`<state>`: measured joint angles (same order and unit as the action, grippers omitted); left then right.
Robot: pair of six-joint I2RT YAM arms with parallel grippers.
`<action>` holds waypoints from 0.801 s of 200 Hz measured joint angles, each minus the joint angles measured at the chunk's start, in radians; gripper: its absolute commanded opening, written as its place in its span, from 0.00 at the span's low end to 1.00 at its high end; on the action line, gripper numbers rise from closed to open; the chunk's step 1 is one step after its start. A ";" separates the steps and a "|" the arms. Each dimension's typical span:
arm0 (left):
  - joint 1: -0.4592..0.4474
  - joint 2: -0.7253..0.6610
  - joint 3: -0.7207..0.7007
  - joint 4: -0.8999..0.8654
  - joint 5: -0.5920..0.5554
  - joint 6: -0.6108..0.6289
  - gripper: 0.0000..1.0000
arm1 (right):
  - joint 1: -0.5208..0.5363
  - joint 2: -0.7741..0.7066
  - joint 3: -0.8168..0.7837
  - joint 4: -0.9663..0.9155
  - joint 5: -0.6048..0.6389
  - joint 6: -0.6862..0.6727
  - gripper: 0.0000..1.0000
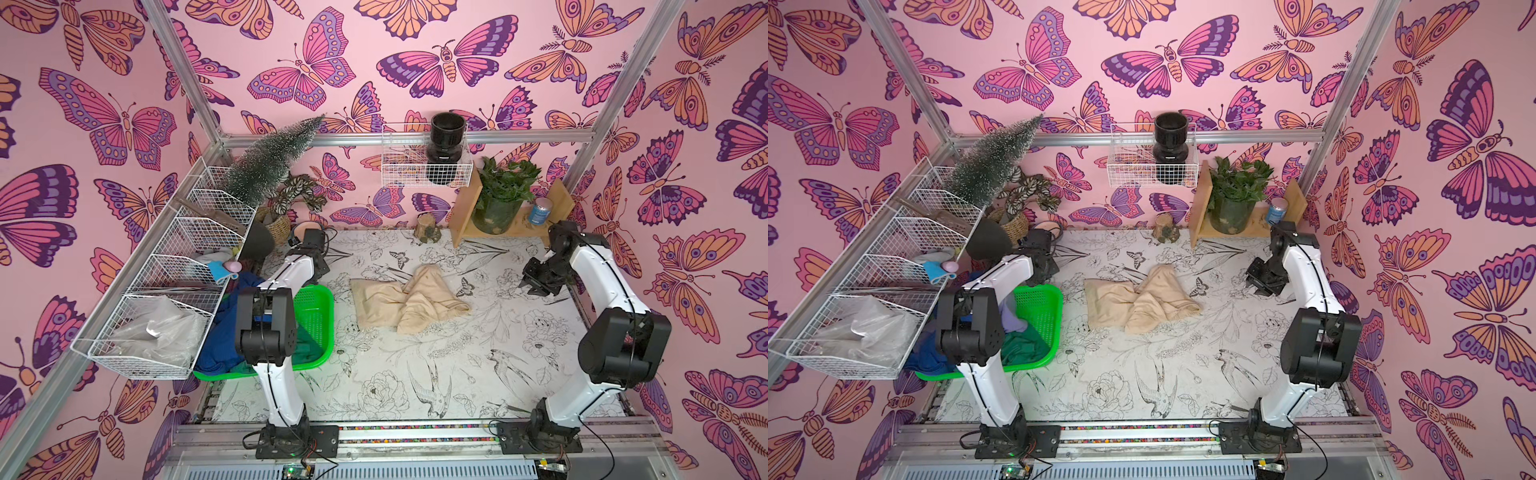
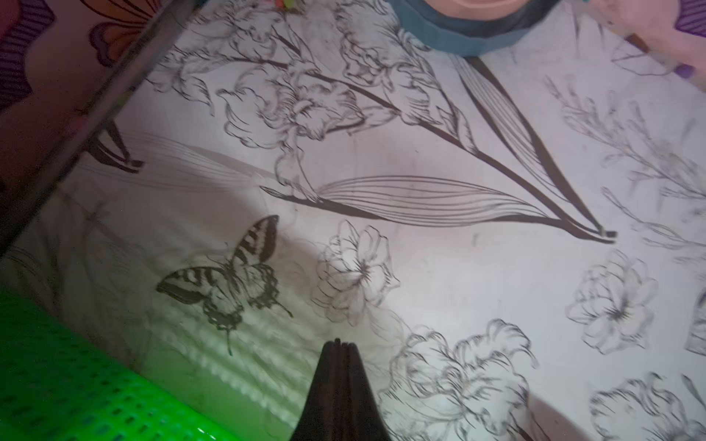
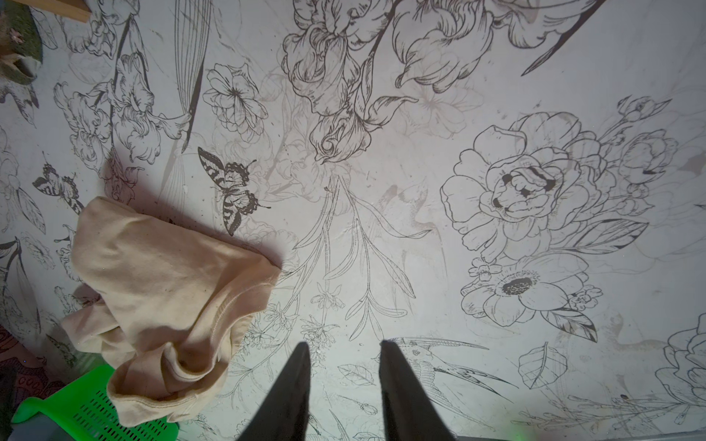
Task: Fold and stack t-shirts
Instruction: Adjust the bin at the center of the board.
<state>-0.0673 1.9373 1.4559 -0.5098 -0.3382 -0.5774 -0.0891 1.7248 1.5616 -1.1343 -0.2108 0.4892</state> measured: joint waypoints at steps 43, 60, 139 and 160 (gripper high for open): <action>-0.240 -0.171 -0.074 -0.051 -0.027 0.043 0.00 | 0.000 -0.011 -0.015 0.000 0.013 0.000 0.34; -0.312 -0.290 -0.151 -0.087 -0.019 0.017 0.00 | 0.000 -0.011 -0.015 0.000 0.013 0.000 0.34; -0.430 -0.484 -0.439 -0.292 -0.029 -0.147 0.00 | 0.000 0.000 -0.015 -0.003 -0.006 -0.007 0.34; -0.433 -0.518 -0.468 -0.312 -0.029 -0.185 0.00 | 0.000 0.000 -0.015 -0.003 -0.007 -0.008 0.34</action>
<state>-0.4999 1.4193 0.9878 -0.8223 -0.3668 -0.7620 -0.0891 1.7252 1.5467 -1.1374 -0.2176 0.4812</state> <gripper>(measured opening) 0.046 0.339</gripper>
